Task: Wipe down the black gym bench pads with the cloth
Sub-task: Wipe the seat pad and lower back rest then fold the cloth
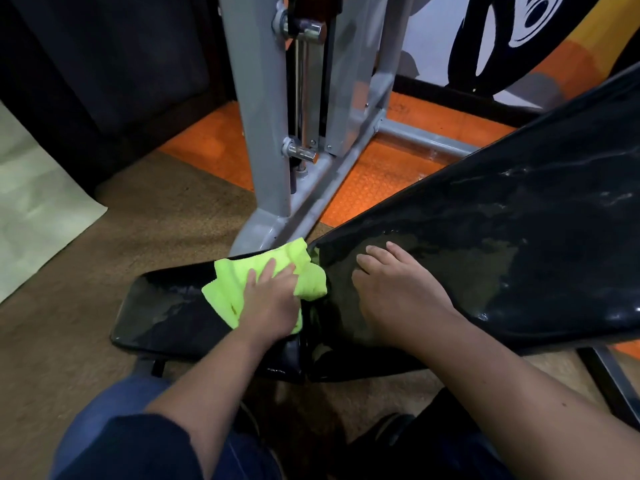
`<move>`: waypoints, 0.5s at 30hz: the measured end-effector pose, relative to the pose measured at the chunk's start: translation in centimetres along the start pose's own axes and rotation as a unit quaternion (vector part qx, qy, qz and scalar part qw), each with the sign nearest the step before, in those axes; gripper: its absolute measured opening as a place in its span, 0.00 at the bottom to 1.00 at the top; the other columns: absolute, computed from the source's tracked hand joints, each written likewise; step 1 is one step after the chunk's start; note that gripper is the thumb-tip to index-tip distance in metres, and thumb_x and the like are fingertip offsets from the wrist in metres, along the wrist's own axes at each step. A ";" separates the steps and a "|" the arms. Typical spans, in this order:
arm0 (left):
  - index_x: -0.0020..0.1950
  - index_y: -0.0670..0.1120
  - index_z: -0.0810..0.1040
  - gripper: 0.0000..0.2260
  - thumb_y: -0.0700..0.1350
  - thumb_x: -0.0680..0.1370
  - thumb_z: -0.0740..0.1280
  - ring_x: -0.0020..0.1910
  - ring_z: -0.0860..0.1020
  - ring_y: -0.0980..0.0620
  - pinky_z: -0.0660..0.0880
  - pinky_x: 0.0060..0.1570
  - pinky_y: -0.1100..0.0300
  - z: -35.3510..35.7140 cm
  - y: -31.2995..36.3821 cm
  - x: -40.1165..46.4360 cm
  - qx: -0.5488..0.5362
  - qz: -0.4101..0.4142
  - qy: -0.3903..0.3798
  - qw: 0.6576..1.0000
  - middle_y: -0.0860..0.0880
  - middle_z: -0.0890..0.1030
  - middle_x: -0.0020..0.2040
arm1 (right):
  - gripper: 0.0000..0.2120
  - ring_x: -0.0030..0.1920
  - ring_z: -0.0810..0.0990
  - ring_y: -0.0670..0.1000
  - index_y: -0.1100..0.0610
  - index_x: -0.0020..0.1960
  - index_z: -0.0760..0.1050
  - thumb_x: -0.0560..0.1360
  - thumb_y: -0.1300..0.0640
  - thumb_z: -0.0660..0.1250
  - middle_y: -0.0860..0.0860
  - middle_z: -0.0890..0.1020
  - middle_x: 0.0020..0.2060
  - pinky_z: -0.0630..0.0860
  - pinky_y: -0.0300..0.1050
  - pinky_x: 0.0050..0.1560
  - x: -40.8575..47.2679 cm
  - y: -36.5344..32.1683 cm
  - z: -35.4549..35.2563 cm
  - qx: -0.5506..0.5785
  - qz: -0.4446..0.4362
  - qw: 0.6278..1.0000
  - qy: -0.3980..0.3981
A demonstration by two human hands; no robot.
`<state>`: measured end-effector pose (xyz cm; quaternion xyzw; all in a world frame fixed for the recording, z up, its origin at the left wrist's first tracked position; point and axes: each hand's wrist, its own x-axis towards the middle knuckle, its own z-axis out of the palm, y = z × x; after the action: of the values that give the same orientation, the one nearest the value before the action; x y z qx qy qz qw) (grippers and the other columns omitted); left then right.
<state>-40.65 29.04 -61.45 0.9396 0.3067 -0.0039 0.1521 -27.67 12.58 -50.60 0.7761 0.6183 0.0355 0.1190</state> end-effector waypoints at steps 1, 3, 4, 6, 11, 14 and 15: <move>0.70 0.45 0.69 0.23 0.39 0.74 0.58 0.78 0.52 0.44 0.49 0.74 0.39 0.3 0.2 -0.4 0.004 0.008 0.006 1.000 0.52 0.65 0.76 | 0.19 0.75 0.64 0.59 0.58 0.65 0.75 0.80 0.54 0.55 0.58 0.73 0.70 0.51 0.57 0.78 0.0 0.0 0.0 0.001 0.001 1.000 -0.001; 0.73 0.47 0.66 0.24 0.40 0.76 0.59 0.79 0.49 0.48 0.46 0.75 0.41 0.6 -0.7 -0.7 0.020 0.040 -0.018 0.999 0.55 0.62 0.77 | 0.18 0.75 0.64 0.59 0.58 0.66 0.74 0.80 0.54 0.55 0.59 0.72 0.70 0.51 0.57 0.78 0.0 0.1 0.1 0.002 -0.004 1.000 -0.002; 0.74 0.50 0.66 0.24 0.40 0.77 0.59 0.79 0.48 0.49 0.44 0.76 0.42 0.4 -1.2 -0.5 0.019 0.039 -0.036 0.998 0.57 0.60 0.77 | 0.18 0.75 0.64 0.59 0.58 0.65 0.75 0.80 0.54 0.56 0.59 0.73 0.70 0.52 0.57 0.78 0.0 0.1 0.1 0.004 -0.004 1.000 -0.002; 0.71 0.51 0.69 0.23 0.40 0.76 0.58 0.79 0.49 0.48 0.46 0.75 0.40 -0.1 -0.9 -0.1 0.013 0.016 -0.027 0.999 0.57 0.61 0.77 | 0.17 0.74 0.66 0.59 0.58 0.63 0.76 0.79 0.54 0.57 0.59 0.74 0.68 0.53 0.58 0.77 0.0 0.1 0.3 0.009 -0.002 1.000 0.002; 0.73 0.49 0.68 0.25 0.40 0.75 0.61 0.79 0.50 0.48 0.46 0.76 0.43 0.4 -0.7 -2.0 -0.007 0.041 -0.017 0.999 0.54 0.64 0.76 | 0.17 0.73 0.67 0.60 0.59 0.63 0.77 0.79 0.54 0.57 0.59 0.75 0.67 0.54 0.58 0.77 0.0 0.1 0.3 0.011 0.002 1.000 0.003; 0.71 0.52 0.69 0.23 0.41 0.76 0.60 0.79 0.49 0.49 0.45 0.76 0.42 -0.2 -0.6 -1.4 0.001 0.013 -0.013 1.000 0.57 0.61 0.77 | 0.16 0.73 0.67 0.59 0.58 0.62 0.77 0.79 0.54 0.58 0.59 0.76 0.67 0.54 0.58 0.77 0.1 0.1 0.4 0.011 0.003 1.000 0.006; 0.71 0.50 0.69 0.22 0.41 0.76 0.60 0.79 0.50 0.47 0.46 0.75 0.40 -0.1 0.3 -1.6 -0.003 0.002 0.003 1.000 0.55 0.63 0.77 | 0.16 0.73 0.68 0.59 0.58 0.62 0.77 0.79 0.54 0.58 0.58 0.76 0.66 0.54 0.57 0.77 0.1 0.1 0.4 0.012 0.006 1.000 0.009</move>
<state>-41.75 27.96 -61.11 0.9398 0.3048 0.0000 0.1543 -27.52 12.56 -51.00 0.7805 0.6154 0.0359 0.1040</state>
